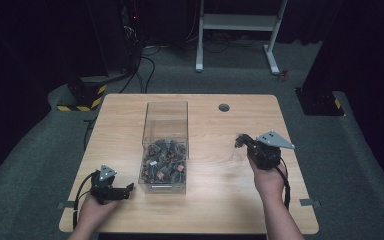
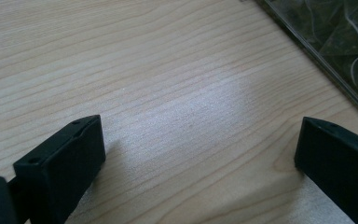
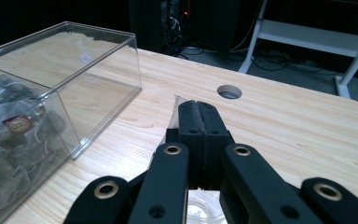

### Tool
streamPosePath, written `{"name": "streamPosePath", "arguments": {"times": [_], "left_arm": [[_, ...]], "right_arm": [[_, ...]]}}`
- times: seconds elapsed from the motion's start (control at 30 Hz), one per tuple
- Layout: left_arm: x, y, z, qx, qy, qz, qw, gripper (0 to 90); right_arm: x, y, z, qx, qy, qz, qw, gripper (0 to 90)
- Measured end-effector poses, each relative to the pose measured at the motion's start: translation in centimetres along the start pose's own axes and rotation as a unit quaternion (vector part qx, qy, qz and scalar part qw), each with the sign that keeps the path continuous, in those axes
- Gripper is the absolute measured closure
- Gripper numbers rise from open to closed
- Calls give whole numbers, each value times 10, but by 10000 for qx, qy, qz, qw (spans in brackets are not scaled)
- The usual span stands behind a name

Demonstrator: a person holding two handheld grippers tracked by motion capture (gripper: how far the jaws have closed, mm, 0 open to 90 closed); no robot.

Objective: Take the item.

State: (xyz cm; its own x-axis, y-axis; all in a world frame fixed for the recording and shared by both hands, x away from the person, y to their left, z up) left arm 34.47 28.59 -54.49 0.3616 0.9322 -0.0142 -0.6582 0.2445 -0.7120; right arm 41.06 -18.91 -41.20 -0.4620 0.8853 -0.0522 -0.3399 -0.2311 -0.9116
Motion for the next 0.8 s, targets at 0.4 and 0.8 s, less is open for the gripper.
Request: {"name": "streamPosePath", "arguments": {"times": [0.4, 0.8], "left_arm": [[0, 0, 0, -5, 2, -1, 10000, 20], [0, 0, 0, -6, 1, 1, 10000, 20]], "right_arm": [[-11, 10, -11, 209, 115, -126, 9996, 900], [-13, 20, -21, 372, 107, -172, 9991, 885]]}}
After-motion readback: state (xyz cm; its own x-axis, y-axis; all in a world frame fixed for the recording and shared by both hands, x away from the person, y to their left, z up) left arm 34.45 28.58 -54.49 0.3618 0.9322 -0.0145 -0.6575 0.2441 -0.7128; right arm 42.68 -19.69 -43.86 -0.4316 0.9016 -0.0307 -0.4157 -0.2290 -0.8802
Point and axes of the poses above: each handheld gripper's, and its own axes: z roughly backward along the jaws, y roughly out of its underside, x roughly to its left, the point moved 2 cm from there along -z, roughly forward along the jaws, and after that the axes turned 2 degrees about z, right-handed, at the moved point
